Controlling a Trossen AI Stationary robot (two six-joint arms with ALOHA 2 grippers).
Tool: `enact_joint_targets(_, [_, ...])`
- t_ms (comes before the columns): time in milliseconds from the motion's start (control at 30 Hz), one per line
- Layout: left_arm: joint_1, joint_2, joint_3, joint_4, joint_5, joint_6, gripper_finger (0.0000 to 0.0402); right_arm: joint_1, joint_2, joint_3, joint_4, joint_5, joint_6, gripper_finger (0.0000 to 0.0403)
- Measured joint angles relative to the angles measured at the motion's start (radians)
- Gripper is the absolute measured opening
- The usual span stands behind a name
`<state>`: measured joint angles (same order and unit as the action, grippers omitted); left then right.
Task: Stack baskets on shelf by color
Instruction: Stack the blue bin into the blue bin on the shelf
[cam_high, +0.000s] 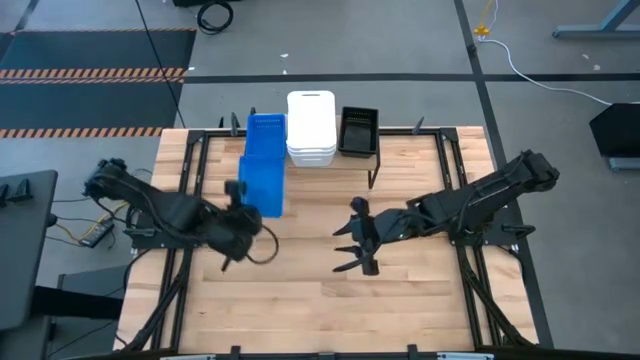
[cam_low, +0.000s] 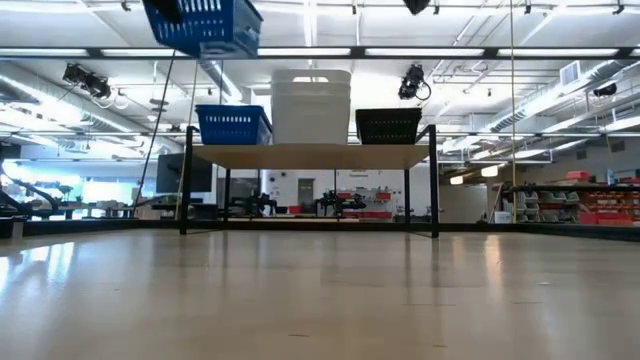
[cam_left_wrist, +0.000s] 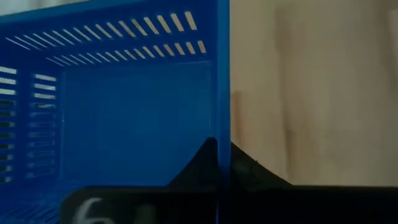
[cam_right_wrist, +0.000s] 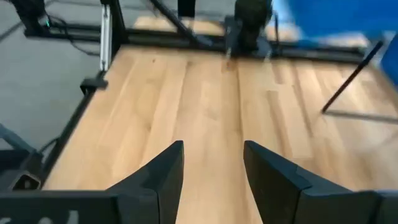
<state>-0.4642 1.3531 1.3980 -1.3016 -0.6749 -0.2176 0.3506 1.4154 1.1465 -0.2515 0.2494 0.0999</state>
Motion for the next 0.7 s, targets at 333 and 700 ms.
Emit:
enact_joint_targets(333, [0.211, -0.061, 0.11, -0.056, 0.007, 0.162, 0.0003, 0.033, 0.162, 0.0, -0.019, -0.008, 0.065, 0.0174])
enact_joint_targets(700, [0.367, -0.06, 0.113, -0.064, 0.031, 0.273, 0.0006, 0.007, 0.245, 0.0, 0.041, 0.019, 0.062, 0.0173])
